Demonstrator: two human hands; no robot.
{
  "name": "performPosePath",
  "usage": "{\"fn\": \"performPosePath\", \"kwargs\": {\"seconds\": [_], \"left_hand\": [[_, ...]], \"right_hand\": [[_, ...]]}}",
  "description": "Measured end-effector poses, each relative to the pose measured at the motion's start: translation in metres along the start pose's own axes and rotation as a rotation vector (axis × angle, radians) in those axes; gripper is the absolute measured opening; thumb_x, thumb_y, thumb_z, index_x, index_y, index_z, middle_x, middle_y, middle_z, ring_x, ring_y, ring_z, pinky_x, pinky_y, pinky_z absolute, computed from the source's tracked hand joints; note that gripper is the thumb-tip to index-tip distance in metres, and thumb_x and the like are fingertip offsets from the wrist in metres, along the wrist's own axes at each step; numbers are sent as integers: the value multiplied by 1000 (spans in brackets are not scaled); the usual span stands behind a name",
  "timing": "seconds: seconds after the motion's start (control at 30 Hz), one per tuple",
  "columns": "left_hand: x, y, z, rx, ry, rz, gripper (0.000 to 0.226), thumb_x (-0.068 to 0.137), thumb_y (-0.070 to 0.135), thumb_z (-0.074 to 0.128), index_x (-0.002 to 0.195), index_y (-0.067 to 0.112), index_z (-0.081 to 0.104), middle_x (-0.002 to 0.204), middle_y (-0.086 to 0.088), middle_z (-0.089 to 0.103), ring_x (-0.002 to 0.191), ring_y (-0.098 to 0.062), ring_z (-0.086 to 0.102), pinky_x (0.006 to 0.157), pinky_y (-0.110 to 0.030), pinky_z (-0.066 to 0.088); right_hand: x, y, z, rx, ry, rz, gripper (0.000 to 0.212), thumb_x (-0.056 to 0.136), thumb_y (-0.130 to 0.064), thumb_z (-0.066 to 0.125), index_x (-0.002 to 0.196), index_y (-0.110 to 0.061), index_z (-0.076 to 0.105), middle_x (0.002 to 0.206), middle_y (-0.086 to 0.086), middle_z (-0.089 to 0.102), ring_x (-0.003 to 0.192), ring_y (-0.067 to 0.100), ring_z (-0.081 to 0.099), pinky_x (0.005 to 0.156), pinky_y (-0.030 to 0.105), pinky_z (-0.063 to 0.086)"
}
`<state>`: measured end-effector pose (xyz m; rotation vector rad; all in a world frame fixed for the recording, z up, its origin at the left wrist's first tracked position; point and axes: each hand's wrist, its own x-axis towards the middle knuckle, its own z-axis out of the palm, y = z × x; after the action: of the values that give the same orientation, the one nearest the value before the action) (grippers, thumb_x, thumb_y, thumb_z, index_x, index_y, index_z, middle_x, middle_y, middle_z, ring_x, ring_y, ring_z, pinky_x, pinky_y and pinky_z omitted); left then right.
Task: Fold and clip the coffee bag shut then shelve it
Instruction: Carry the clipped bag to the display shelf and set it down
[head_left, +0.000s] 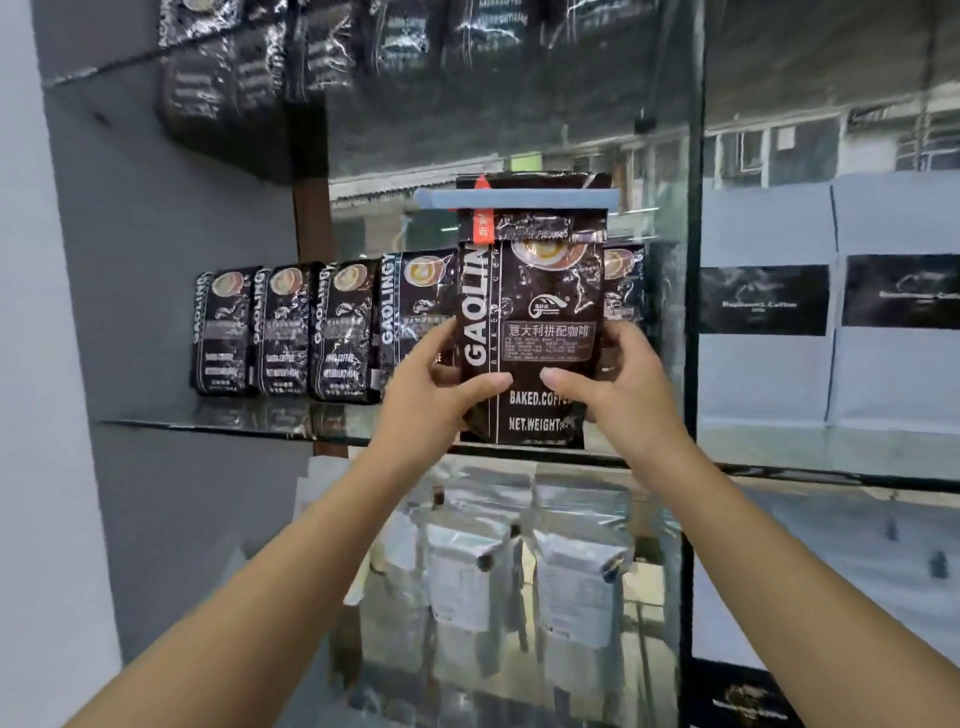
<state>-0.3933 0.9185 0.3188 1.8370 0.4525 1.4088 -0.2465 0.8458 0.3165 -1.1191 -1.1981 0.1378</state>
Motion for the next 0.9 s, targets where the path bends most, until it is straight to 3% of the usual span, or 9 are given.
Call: {"fn": "performPosePath", "kwargs": {"seconds": [0.07,0.17,0.2,0.33,0.5,0.57,0.63,0.77,0.9], "left_hand": [[21,-12,-4,46,-5,26,73,74,18,73,135,24,34,82,8,54,65,-2,62,62,-22,55],[51,-34,-7,53,-44,45,72,75,20,72,135,24,34,80,10,55,57,8,61,59,-17,54],[60,-41,-7,48,-64,37,71,75,21,72,135,24,34,81,9,56,60,7,62,61,-18,55],[88,-68,-10,73,-110,-40,76,72,27,74,135,28,33,94,-3,62,84,-21,66,80,-49,56],[111,-83,-14,140,-184,-95,68,76,19,71,134,14,34,100,-5,60,90,-24,61,81,-49,54],[119,-85,-17,253,-220,-78,55,75,25,72,122,15,44,88,1,58,87,-24,61,79,-49,55],[127,-86,-19,352,-233,-76,53,71,33,74,113,13,47,90,-5,59,84,-27,61,76,-49,56],[136,-91,-18,444,-236,-54,60,75,31,71,120,7,40,88,-9,56,76,-26,55,72,-44,53],[141,-98,-15,492,-251,-26,59,80,29,67,125,6,37,109,-20,62,92,-32,59,78,-42,48]], "right_hand": [[18,5,7,-9,10,3,48,72,-14,73,111,-22,46,95,-13,61,88,5,59,76,34,53],[41,13,18,-41,40,22,45,73,-12,72,108,-22,46,92,-16,58,86,2,57,67,23,45],[48,17,22,-62,52,36,46,72,-11,72,108,-22,45,91,-16,58,86,4,57,68,24,46],[71,34,37,-135,60,132,45,72,-9,72,104,-24,44,103,-3,61,94,17,59,77,38,51],[93,46,48,-304,-2,213,44,73,-14,72,106,-21,43,109,2,60,101,23,58,87,47,50],[101,47,49,-323,-37,245,39,75,-14,71,101,-21,44,109,3,62,99,23,60,85,48,51],[109,49,49,-335,-65,279,36,76,-15,70,103,-20,46,109,4,64,97,25,62,80,50,54],[117,55,55,-394,-43,282,32,78,-17,68,102,-20,47,101,1,63,93,24,62,76,50,56],[120,57,54,-407,-32,314,38,77,-19,69,107,-19,45,109,3,61,97,25,60,76,51,56]]}}
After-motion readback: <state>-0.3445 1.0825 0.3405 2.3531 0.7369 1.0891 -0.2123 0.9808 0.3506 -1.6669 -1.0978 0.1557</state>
